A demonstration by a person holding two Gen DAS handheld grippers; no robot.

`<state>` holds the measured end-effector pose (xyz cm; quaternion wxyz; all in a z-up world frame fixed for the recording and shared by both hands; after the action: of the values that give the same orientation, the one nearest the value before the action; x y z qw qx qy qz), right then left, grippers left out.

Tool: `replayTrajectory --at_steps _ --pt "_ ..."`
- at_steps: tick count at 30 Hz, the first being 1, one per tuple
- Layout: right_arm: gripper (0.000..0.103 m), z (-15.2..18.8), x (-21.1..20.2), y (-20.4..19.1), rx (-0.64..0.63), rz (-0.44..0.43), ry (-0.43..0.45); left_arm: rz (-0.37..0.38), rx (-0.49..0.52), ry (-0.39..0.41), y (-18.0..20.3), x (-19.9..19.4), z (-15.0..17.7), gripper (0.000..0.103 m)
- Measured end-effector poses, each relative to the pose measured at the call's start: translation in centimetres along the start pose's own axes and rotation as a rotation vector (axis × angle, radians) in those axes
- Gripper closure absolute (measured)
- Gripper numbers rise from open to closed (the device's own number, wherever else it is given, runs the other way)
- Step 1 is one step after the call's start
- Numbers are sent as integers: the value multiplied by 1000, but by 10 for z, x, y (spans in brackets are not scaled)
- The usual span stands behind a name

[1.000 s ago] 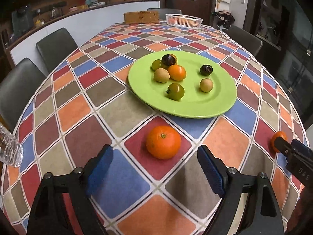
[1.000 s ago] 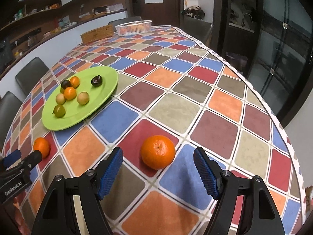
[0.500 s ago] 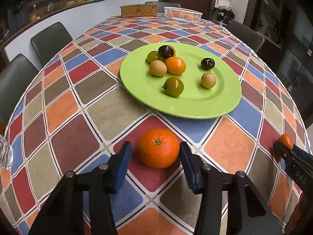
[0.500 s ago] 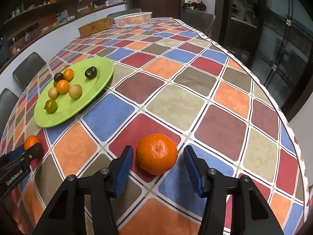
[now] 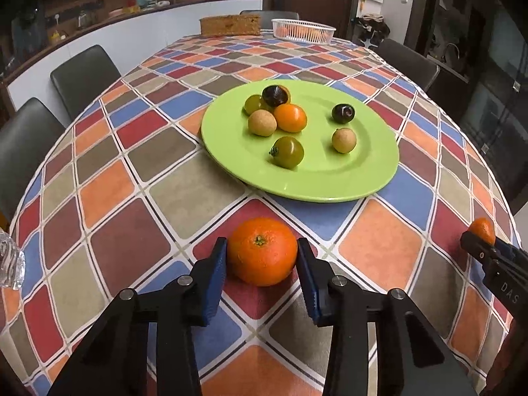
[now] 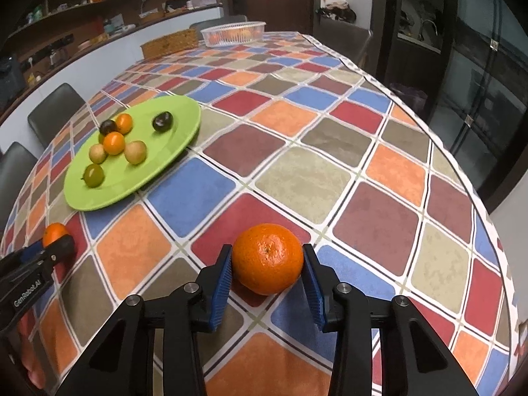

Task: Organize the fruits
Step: 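Grasp the large orange with the left tool while the right tool grasps a tangerine, then carry both oranges onto the green plate and open both tools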

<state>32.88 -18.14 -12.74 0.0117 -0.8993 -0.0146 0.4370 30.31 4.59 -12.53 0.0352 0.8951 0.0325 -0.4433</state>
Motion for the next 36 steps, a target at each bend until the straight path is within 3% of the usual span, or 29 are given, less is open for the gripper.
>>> replayTrajectory --at_steps 7,19,36 --pt "62 -10 -24 -9 -30 -51 65 -9 46 79 4 -32 -7 63" --pt "62 -32 -65 -29 -97 -159 157 44 92 204 18 -84 -31 63" --pt "62 -86 -61 -75 -207 -298 211 99 177 266 27 -73 -72 63"
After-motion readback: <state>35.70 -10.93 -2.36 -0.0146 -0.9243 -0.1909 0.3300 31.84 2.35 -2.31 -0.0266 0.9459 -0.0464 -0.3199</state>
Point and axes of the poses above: each gripper's, at about its wrist camera, not at the fingertips, and x roughly the way its jaws point, y to its right, z to its underside, the point moved 7 cm from there along x, roughly the way its jaws point, and after that the axes turned 1 degree about -x, right-handed, at the moved point
